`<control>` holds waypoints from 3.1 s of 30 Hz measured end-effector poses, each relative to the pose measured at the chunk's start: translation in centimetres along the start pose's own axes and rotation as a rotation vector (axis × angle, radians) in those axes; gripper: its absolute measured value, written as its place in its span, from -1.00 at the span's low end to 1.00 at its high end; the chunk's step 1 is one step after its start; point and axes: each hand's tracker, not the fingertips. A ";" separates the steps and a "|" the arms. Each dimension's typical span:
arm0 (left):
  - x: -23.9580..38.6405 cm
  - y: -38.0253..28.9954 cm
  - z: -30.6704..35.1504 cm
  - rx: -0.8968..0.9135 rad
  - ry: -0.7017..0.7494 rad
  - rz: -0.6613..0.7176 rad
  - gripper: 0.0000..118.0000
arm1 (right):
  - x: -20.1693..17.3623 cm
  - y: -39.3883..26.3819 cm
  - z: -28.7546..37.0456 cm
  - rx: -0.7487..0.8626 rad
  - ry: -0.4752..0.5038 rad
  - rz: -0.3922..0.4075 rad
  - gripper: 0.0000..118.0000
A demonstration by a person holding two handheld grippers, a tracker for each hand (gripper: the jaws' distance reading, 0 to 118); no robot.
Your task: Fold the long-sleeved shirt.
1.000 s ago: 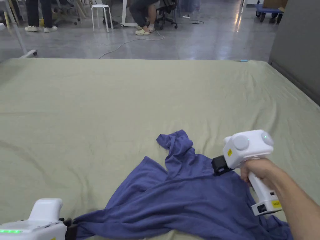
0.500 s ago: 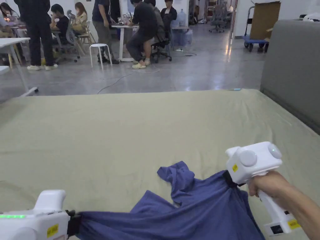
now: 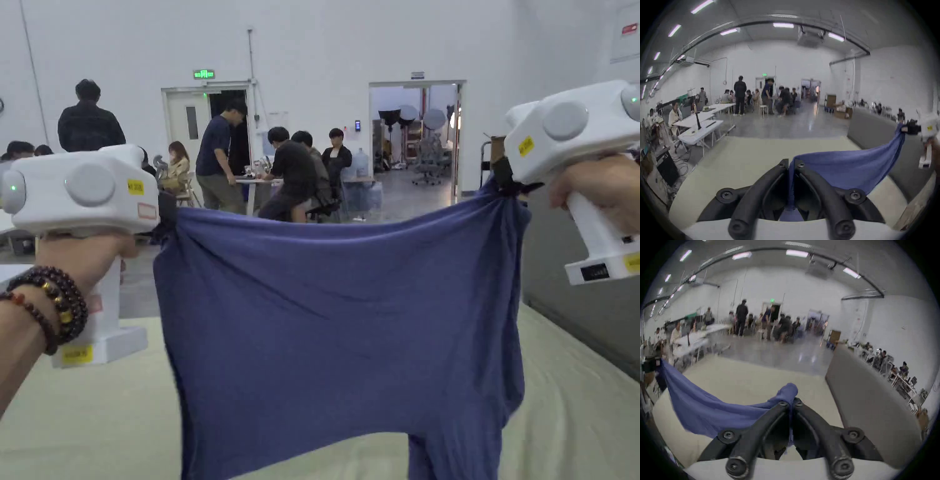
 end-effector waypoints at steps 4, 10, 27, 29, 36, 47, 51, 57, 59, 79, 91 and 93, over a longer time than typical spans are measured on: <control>1.5 5.9 -0.3 0.073 0.061 -0.056 -0.97 | 0.8 4.9 1.5 0.102 -0.045 -0.046 -1.00; 2.6 8.1 -0.2 0.097 0.087 -0.051 -0.97 | 1.7 7.3 1.9 0.130 -0.082 -0.078 -1.00; -1.1 -15.5 -8.2 -0.252 0.077 -0.048 -0.97 | -2.9 -17.8 -10.1 -0.219 0.018 -0.146 -1.00; -1.6 -18.3 -8.5 -0.302 0.083 -0.037 -0.97 | -3.2 -20.5 -10.9 -0.259 0.032 -0.191 -1.00; -2.9 -21.1 -6.3 -0.313 0.057 0.027 -0.97 | -3.3 -23.4 -9.1 -0.257 0.060 -0.139 -1.00; -2.2 -33.0 10.2 -0.480 -0.064 -0.024 -0.97 | -3.2 -35.6 7.0 -0.363 0.188 -0.003 -1.00; -2.2 -40.7 16.0 -0.624 -0.100 -0.067 -0.97 | -3.6 -44.6 12.5 -0.498 0.260 0.044 -1.00; -3.9 -49.9 22.1 -0.821 -0.148 -0.007 -0.97 | -4.1 -55.7 16.8 -0.738 0.328 0.093 -1.00; -4.1 -51.4 23.0 -0.880 -0.132 -0.026 -0.97 | -4.4 -57.4 17.4 -0.792 0.348 0.110 -1.00; -5.1 -51.5 24.1 -0.940 -0.174 -0.077 -0.97 | -3.3 -58.1 18.4 -0.861 0.302 0.243 -1.00; -4.5 -47.4 23.8 -0.800 -0.168 -0.014 0.90 | -2.9 -52.6 19.6 -0.665 0.272 0.106 0.80; -3.2 -45.7 23.1 -0.715 -0.141 -0.061 0.82 | -3.6 -50.7 18.9 -0.614 0.264 0.105 0.62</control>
